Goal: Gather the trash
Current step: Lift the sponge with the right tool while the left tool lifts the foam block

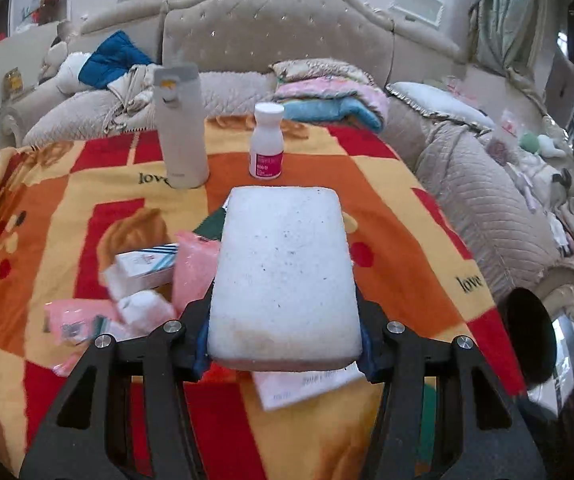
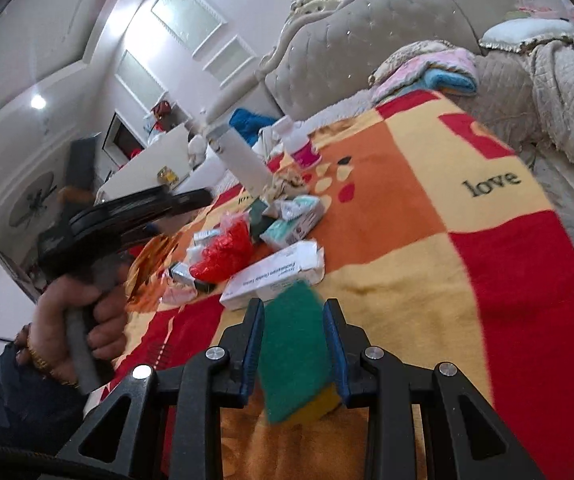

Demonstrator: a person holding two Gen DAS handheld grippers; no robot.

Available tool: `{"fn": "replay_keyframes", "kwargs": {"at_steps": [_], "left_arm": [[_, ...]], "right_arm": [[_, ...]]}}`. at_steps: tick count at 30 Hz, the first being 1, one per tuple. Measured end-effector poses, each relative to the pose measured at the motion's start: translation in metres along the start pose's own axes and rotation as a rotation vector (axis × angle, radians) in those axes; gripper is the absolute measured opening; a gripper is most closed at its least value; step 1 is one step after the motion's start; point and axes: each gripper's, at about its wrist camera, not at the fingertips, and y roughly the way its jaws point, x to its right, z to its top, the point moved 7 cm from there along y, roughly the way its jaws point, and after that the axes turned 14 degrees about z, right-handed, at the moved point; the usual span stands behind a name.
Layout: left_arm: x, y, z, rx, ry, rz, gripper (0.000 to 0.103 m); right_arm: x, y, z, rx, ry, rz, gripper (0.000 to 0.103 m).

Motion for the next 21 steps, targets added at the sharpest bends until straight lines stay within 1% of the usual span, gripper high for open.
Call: {"fn": "replay_keyframes", "kwargs": {"at_steps": [2, 4, 5, 7, 8, 9, 10, 11, 13, 16, 18, 21], "left_arm": [[-0.011, -0.016, -0.008, 0.008, 0.012, 0.0, 0.053], [-0.024, -0.028, -0.015, 0.027, 0.016, 0.017, 0.053], [-0.032, -0.033, -0.021, 0.032, 0.013, 0.032, 0.053], [-0.044, -0.036, -0.031, 0.025, -0.001, 0.038, 0.053], [-0.049, -0.037, -0.041, 0.012, -0.003, 0.032, 0.053], [-0.051, -0.038, -0.048, 0.008, 0.002, 0.034, 0.053], [-0.052, -0.038, -0.055, 0.007, 0.008, 0.04, 0.053], [-0.053, -0.038, -0.065, 0.003, 0.014, 0.04, 0.053], [-0.053, -0.036, -0.085, -0.002, 0.01, 0.024, 0.053], [-0.053, -0.027, -0.108, -0.018, -0.011, 0.016, 0.053], [-0.055, -0.021, -0.115, -0.037, -0.028, 0.023, 0.053], [-0.054, -0.015, -0.115, -0.054, -0.041, 0.01, 0.053]], "right_arm": [[-0.003, -0.007, 0.002, 0.011, -0.005, 0.0, 0.029], [-0.007, -0.008, 0.004, 0.005, -0.011, 0.004, 0.029], [-0.01, -0.009, 0.005, -0.005, -0.028, -0.007, 0.029], [-0.016, -0.011, 0.007, -0.026, -0.078, -0.042, 0.03], [-0.018, -0.011, 0.008, -0.038, -0.097, -0.058, 0.046], [-0.017, -0.012, 0.009, -0.048, -0.113, -0.075, 0.06], [-0.015, -0.011, 0.01, -0.063, -0.141, -0.103, 0.086], [-0.014, -0.01, 0.012, -0.077, -0.171, -0.117, 0.091], [-0.011, -0.006, 0.014, -0.114, -0.21, -0.108, 0.091], [-0.004, 0.008, 0.003, -0.2, -0.228, -0.107, 0.091], [-0.003, 0.02, -0.011, -0.273, -0.243, -0.092, 0.091], [-0.009, 0.037, -0.029, -0.358, -0.319, -0.1, 0.091]]}}
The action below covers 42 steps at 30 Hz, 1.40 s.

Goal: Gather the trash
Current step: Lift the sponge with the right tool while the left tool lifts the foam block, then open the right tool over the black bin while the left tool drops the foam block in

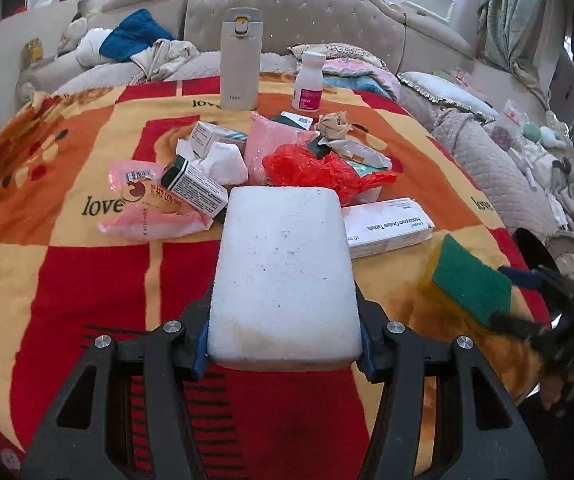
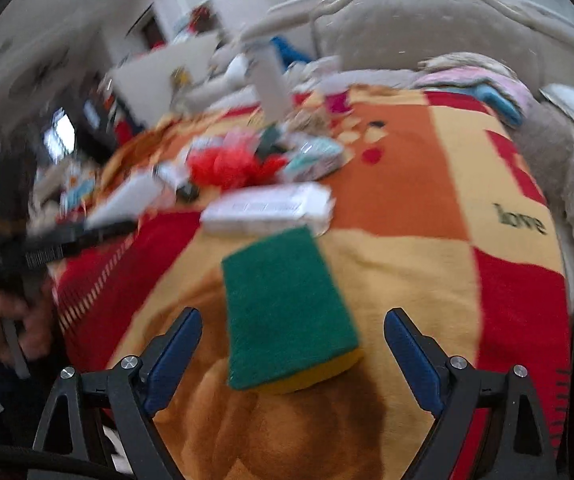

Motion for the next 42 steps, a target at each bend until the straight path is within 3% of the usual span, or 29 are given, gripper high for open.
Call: {"fn": "replay_keyframes", "kwargs": {"at_steps": [3, 6, 10, 14, 20, 31, 35, 42], "left_arm": [[0.004, 0.005, -0.004, -0.017, 0.007, -0.015, 0.053], [0.005, 0.007, -0.006, -0.017, 0.018, 0.003, 0.054], [0.003, 0.006, -0.006, -0.006, 0.019, 0.025, 0.054], [-0.003, 0.007, -0.006, 0.008, 0.01, 0.085, 0.054], [-0.002, 0.004, -0.006, 0.029, 0.029, 0.101, 0.054], [0.002, 0.003, -0.007, 0.045, 0.054, 0.134, 0.054], [0.022, -0.005, -0.006, 0.052, 0.071, 0.075, 0.054], [0.116, -0.024, 0.004, 0.069, 0.177, -0.079, 0.054]], "right_arm": [[-0.011, 0.016, -0.004, -0.055, -0.083, -0.031, 0.09], [-0.006, 0.021, -0.006, -0.07, -0.093, -0.079, 0.067], [0.001, 0.015, -0.003, -0.032, -0.058, -0.067, 0.055], [-0.004, -0.007, 0.01, 0.073, -0.026, -0.027, 0.055], [0.018, -0.034, 0.021, 0.197, 0.087, -0.033, 0.055], [0.036, -0.059, 0.022, 0.263, 0.132, -0.094, 0.055], [0.047, -0.082, 0.015, 0.309, 0.161, -0.134, 0.055], [0.088, -0.134, -0.013, 0.389, 0.276, -0.238, 0.055]]}}
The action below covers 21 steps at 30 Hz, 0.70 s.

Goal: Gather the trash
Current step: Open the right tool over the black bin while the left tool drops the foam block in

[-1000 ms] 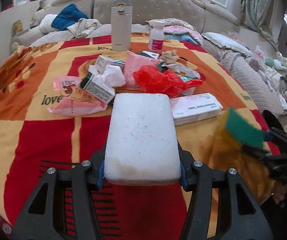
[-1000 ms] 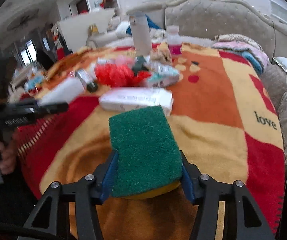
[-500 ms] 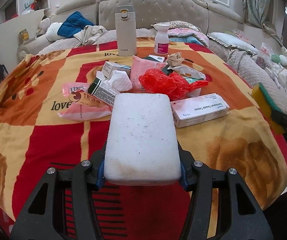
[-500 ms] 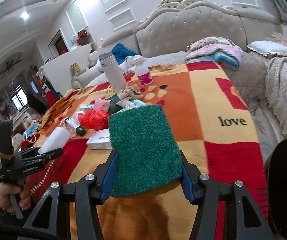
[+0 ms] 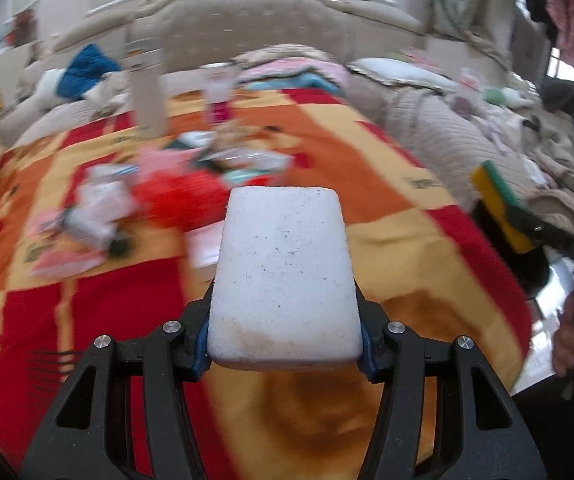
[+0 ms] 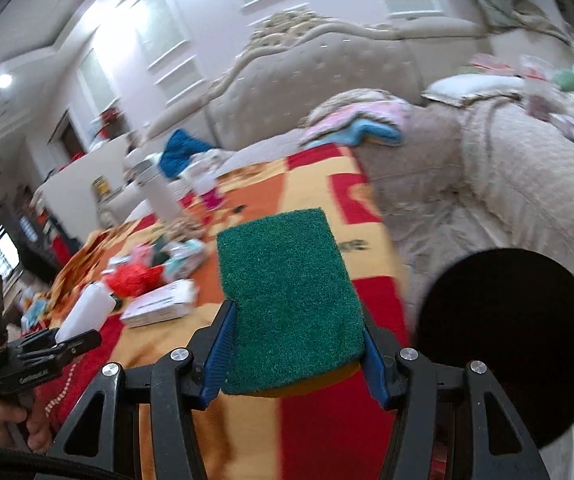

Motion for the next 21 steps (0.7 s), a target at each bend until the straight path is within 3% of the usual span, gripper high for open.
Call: {"fn": "replay_keyframes", "kwargs": {"at_steps": [11, 14, 21], "left_arm": [[0.139, 0.011, 0.036, 0.01, 0.133, -0.156, 0.054], [0.173, 0.017, 0.045, 0.016, 0.188, -0.177, 0.054], [0.26, 0.041, 0.052, -0.015, 0.327, -0.306, 0.054]], "right_arm": [[0.077, -0.067, 0.001, 0.123, 0.141, -0.23, 0.055], [0.096, -0.076, -0.002, 0.111, 0.166, -0.328, 0.055], [0.133, -0.07, -0.009, 0.048, 0.247, -0.401, 0.056]]}}
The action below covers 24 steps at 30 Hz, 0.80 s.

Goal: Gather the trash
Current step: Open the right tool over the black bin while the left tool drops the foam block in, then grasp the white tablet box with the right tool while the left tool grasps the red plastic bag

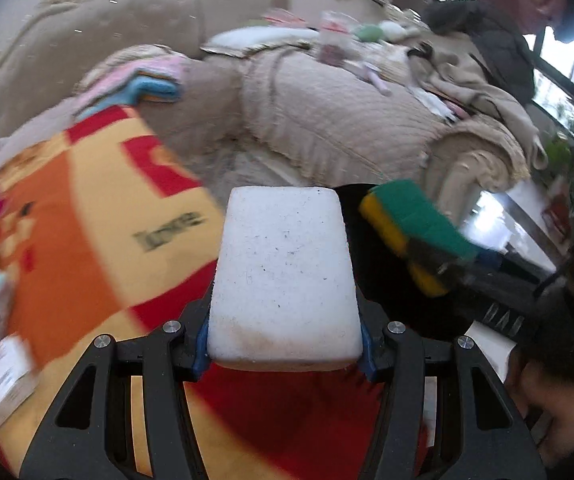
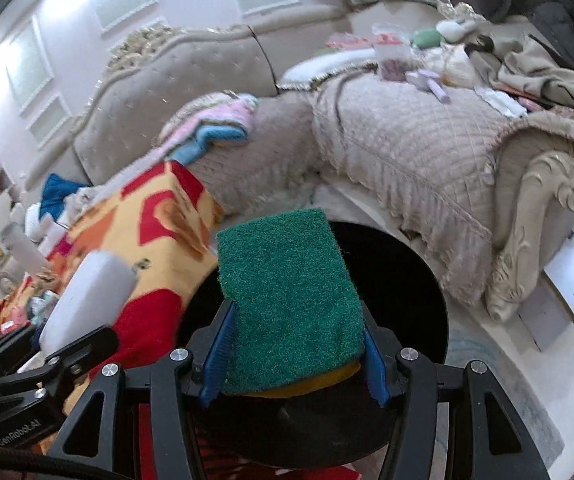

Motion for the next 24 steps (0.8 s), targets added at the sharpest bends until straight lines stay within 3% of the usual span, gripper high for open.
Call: {"fn": "replay_keyframes", "kwargs": {"at_steps": [8, 11, 13, 17, 24], "left_arm": [[0.026, 0.029, 0.017, -0.047, 0.033, -0.061, 0.058], [0.026, 0.029, 0.015, -0.037, 0.034, -0.039, 0.073], [0.023, 0.028, 0.011, -0.034, 0.028, -0.041, 0.076], [0.005, 0.021, -0.001, -0.04, -0.008, -0.02, 0.076], [-0.056, -0.026, -0.035, -0.004, -0.134, 0.018, 0.076]], "right_arm": [[0.026, 0.009, -0.007, -0.033, 0.103, -0.037, 0.064], [0.031, 0.005, -0.007, -0.023, 0.138, -0.04, 0.064], [0.033, 0.003, -0.006, -0.011, 0.152, -0.037, 0.066], [0.029, 0.003, -0.004, -0.002, 0.146, -0.04, 0.068], [0.009, 0.002, 0.001, 0.028, 0.139, -0.034, 0.072]]}}
